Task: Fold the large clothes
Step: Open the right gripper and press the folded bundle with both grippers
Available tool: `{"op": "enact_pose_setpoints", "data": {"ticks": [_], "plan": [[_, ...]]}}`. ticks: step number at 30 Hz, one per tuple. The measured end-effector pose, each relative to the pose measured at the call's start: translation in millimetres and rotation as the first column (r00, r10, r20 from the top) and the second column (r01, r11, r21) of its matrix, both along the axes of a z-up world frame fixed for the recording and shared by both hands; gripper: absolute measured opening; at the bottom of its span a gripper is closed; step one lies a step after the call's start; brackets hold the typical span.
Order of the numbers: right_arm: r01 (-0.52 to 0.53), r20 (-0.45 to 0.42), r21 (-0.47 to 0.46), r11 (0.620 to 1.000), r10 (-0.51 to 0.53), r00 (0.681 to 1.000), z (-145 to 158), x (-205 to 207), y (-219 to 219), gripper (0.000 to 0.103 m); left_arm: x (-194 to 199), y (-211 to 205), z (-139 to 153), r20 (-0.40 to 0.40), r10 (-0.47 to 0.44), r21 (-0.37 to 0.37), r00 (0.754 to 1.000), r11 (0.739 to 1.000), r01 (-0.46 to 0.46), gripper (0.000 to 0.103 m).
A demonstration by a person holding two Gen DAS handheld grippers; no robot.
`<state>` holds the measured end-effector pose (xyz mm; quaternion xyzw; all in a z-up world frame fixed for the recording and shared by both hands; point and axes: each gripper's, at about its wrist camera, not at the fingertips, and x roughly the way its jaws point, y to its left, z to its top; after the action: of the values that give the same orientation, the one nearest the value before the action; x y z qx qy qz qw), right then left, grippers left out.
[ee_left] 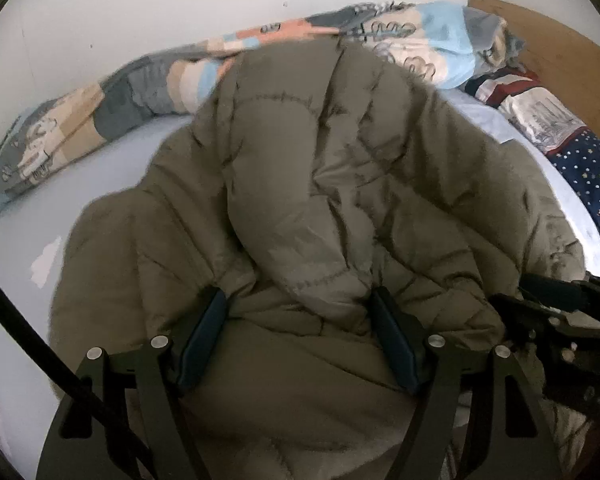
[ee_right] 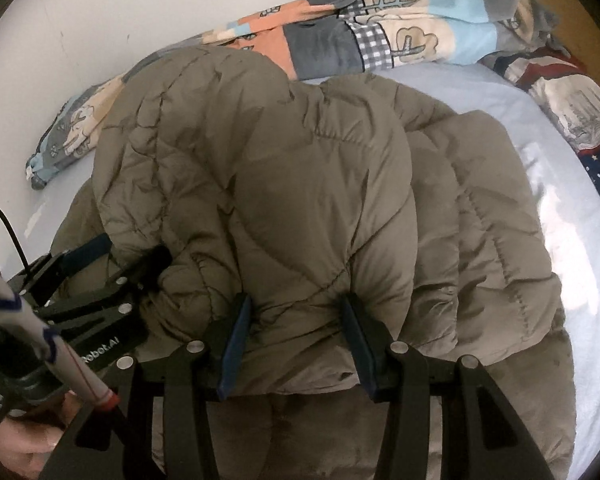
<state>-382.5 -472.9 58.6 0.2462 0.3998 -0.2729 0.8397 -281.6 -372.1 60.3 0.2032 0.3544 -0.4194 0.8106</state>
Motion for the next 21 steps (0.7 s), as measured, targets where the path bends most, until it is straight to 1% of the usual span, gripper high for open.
{"op": "enact_pose_setpoints", "data": {"ticks": [3, 5, 7, 9, 11, 14, 16, 19, 21], "plan": [[0.008, 0.007, 0.009, 1.000, -0.008, 1.000, 8, -4, 1, 0.051, -5, 17, 18, -0.008, 0.001, -0.037, 1.000, 0.999, -0.002, 0.073], [0.013, 0.053, 0.018, 1.000, -0.014, 0.998, 23, -10, 3, 0.051, -7, 26, 27, -0.011, 0.006, -0.041, 1.000, 0.999, -0.007, 0.073], [0.005, 0.071, -0.003, 1.000, -0.004, 0.997, 34, -12, 9, 0.051, -11, 34, 33, -0.005, 0.008, -0.040, 1.000, 0.999, -0.009, 0.073], [-0.001, 0.084, -0.028, 1.000, 0.004, 0.996, 42, -13, 14, 0.051, -14, 40, 34, -0.003, 0.009, -0.039, 1.000, 0.999, -0.009, 0.073], [-0.029, 0.113, -0.030, 0.999, 0.032, 0.993, 47, -12, 20, 0.051, -13, 42, 28, -0.009, 0.017, -0.023, 1.000, 1.000, -0.017, 0.073], [-0.047, 0.091, -0.043, 0.998, 0.051, 0.995, 44, -8, 28, 0.051, -9, 41, 9, -0.039, 0.034, 0.003, 0.999, 0.999, -0.034, 0.073], [-0.049, 0.058, -0.016, 0.999, 0.050, 0.997, 33, -3, 27, 0.051, -7, 39, -3, -0.047, 0.038, 0.008, 0.998, 0.999, -0.037, 0.073], [-0.053, 0.019, 0.027, 0.998, 0.052, 0.998, 12, 3, 19, 0.051, -10, 36, -6, -0.019, 0.040, 0.018, 0.999, 0.999, -0.039, 0.074], [-0.052, 0.015, 0.034, 0.998, 0.052, 0.999, 7, 4, 17, 0.051, -12, 37, -4, -0.018, 0.040, 0.017, 0.999, 0.999, -0.039, 0.074]]}}
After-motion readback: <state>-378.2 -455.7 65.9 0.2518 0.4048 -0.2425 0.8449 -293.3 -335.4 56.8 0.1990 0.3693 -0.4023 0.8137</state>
